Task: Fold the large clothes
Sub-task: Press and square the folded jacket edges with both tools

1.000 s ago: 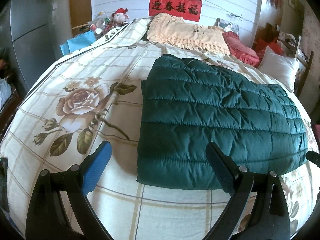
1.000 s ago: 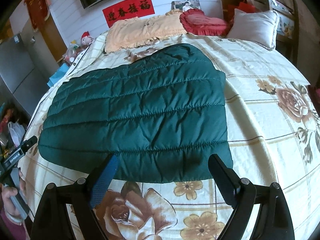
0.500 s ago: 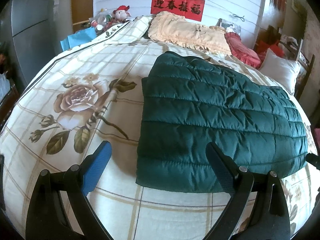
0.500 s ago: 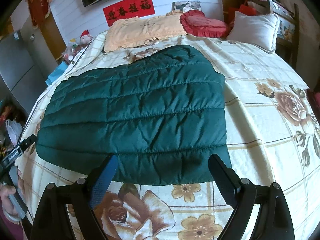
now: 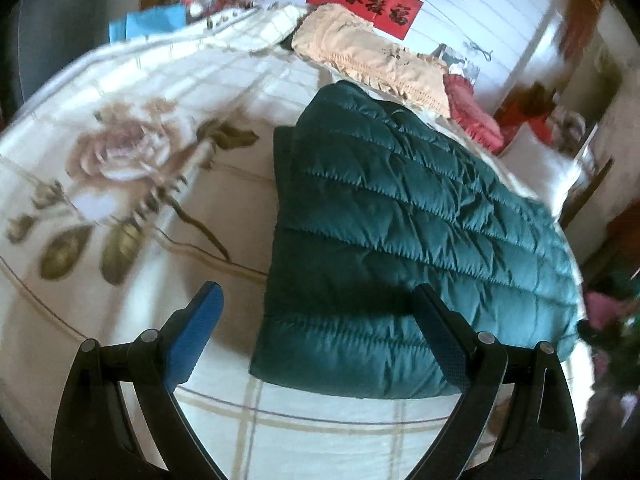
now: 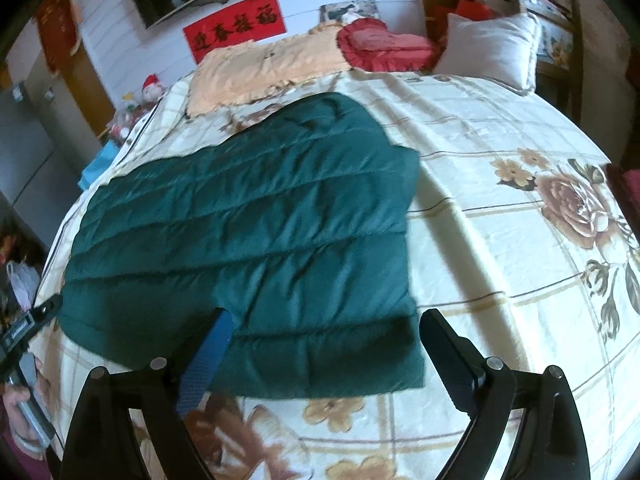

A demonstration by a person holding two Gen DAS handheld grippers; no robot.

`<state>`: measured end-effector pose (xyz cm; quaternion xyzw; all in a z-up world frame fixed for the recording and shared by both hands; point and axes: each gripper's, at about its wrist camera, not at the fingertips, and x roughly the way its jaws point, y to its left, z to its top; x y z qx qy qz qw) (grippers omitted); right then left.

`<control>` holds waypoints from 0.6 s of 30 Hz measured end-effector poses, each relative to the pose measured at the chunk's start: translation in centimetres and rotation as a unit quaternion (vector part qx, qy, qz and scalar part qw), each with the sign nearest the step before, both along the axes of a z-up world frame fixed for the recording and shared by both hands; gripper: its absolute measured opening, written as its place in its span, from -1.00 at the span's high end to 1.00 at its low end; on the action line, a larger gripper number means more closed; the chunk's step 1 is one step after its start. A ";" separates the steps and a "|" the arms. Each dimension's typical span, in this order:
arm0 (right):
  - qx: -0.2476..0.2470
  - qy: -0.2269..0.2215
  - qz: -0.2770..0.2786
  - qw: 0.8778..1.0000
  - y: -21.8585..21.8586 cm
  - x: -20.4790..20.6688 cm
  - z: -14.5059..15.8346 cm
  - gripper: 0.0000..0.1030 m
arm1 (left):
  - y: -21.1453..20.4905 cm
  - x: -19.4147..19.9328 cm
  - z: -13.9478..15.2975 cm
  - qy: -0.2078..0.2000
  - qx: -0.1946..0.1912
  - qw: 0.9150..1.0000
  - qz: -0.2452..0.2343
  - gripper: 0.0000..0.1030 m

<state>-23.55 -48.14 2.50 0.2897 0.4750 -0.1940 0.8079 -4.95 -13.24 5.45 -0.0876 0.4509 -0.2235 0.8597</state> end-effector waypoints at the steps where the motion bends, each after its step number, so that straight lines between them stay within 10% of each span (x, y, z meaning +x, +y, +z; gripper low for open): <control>1: 0.006 -0.004 -0.005 1.000 -0.6 -0.1 -0.3 -0.83 | 0.1 0.4 -0.3 0.010 -0.009 1.000 -0.002 -0.86; 18: 0.121 -0.048 0.022 0.991 -4.2 3.8 -4.9 -0.99 | -2.2 3.6 -2.7 0.086 -0.077 0.992 -0.040 -0.99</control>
